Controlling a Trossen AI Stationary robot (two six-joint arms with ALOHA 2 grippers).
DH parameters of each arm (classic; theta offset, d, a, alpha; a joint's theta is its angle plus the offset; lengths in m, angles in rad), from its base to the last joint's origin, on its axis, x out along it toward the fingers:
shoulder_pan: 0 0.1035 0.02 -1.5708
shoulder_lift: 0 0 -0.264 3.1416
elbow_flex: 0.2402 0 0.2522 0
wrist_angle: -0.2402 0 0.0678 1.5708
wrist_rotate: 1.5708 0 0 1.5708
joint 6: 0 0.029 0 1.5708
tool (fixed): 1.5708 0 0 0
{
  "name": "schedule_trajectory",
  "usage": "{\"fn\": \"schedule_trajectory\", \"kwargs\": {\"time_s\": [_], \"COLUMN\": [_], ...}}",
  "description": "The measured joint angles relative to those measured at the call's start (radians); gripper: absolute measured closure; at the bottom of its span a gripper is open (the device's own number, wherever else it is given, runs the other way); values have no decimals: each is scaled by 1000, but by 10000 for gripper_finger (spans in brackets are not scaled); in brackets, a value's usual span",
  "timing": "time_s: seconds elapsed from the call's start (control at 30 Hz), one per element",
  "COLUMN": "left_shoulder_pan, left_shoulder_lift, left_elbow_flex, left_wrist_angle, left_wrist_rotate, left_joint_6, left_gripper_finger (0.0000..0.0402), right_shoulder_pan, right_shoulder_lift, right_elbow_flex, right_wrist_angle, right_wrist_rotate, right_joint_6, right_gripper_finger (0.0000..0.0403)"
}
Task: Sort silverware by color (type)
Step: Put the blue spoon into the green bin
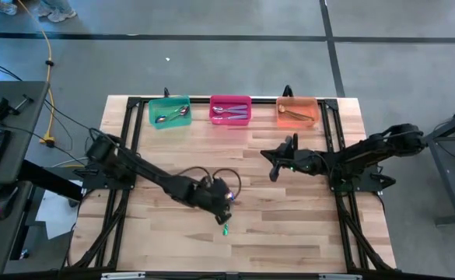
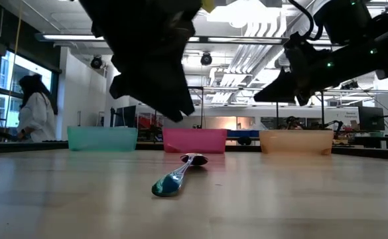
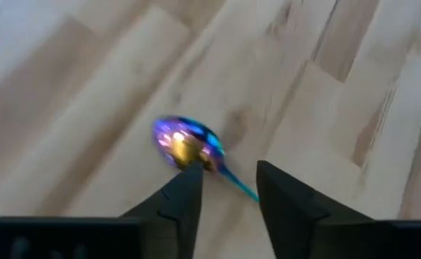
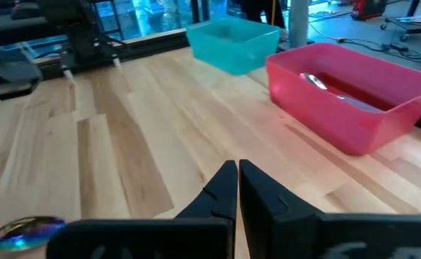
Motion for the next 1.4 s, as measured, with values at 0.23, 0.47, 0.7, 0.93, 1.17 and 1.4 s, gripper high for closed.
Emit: {"fn": "schedule_trajectory", "kwargs": {"time_s": [0.23,0.47,0.7,0.93,1.17,1.4], "left_shoulder_pan": [-22,-21,-10,16,9,3], "left_shoulder_lift": [143,229,245,247,246,260], "left_elbow_flex": [134,181,181,180,180,180], "left_wrist_angle": [-41,-80,-151,-16,35,132], "left_wrist_rotate": [81,32,-90,-31,-13,-38], "left_joint_6": [-179,-352,-366,-323,-445,-460], "left_gripper_finger": [239,236,256,273,216,188], "right_shoulder_pan": [14,15,15,13,13,13], "right_shoulder_lift": [0,0,0,0,0,0], "right_elbow_flex": [1,1,1,2,3,3], "right_wrist_angle": [34,15,4,15,36,52], "right_wrist_rotate": [7,-7,-33,-35,-36,-39], "right_joint_6": [-29,-34,-56,-80,-107,-107], "right_gripper_finger": [402,402,402,402,402,402]}}
